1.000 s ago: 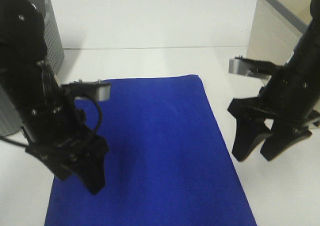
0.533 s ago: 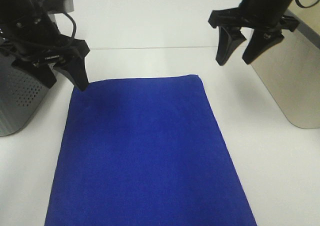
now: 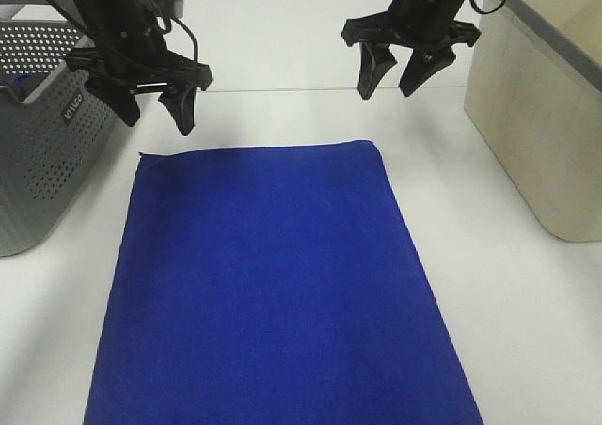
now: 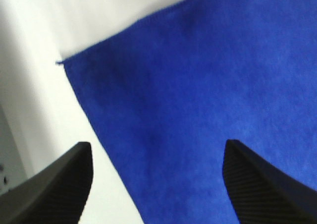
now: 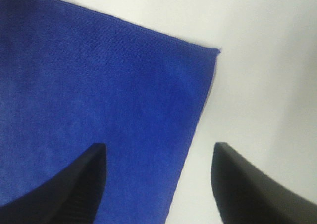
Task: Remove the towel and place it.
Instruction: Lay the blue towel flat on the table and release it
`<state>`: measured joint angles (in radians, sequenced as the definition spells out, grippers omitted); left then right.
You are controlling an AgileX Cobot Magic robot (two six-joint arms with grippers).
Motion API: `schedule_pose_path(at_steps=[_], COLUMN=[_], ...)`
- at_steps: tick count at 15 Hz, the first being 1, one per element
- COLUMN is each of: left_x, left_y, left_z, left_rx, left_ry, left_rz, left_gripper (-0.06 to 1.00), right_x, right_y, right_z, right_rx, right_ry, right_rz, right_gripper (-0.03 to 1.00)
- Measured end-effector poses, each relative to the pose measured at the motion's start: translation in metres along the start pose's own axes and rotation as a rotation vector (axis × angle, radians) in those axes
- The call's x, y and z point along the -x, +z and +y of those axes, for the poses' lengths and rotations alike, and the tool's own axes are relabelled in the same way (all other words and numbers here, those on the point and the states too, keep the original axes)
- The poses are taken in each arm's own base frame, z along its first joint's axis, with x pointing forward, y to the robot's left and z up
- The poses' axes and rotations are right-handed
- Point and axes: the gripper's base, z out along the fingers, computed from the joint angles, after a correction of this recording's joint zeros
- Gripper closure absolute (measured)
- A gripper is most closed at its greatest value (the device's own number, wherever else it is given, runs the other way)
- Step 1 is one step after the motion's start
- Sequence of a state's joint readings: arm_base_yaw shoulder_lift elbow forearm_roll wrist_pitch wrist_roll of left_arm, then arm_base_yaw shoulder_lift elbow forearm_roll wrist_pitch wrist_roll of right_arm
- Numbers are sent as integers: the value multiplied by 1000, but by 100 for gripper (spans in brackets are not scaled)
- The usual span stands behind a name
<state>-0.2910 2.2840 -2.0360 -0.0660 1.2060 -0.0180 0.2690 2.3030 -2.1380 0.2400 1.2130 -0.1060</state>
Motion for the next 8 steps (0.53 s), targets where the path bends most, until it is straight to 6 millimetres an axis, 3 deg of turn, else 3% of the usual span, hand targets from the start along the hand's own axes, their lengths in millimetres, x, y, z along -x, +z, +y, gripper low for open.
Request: schedule_pose_path(at_steps=[4, 5, 8], left_x=[25, 25, 24], left_y=[47, 52, 52], left_z=[20, 39, 66], left_rx=[-10, -30, -50], left_ry=[-43, -91, -160], left_rz=[-11, -3, -7], left_gripper=[25, 25, 25], right_x=[9, 11, 10], right_y=[40, 47, 63], right_z=[-10, -11, -12], right_rx=[8, 21, 62], right_ry=[4, 10, 26], right_rz=[38, 44, 69], right_gripper=[35, 35, 35])
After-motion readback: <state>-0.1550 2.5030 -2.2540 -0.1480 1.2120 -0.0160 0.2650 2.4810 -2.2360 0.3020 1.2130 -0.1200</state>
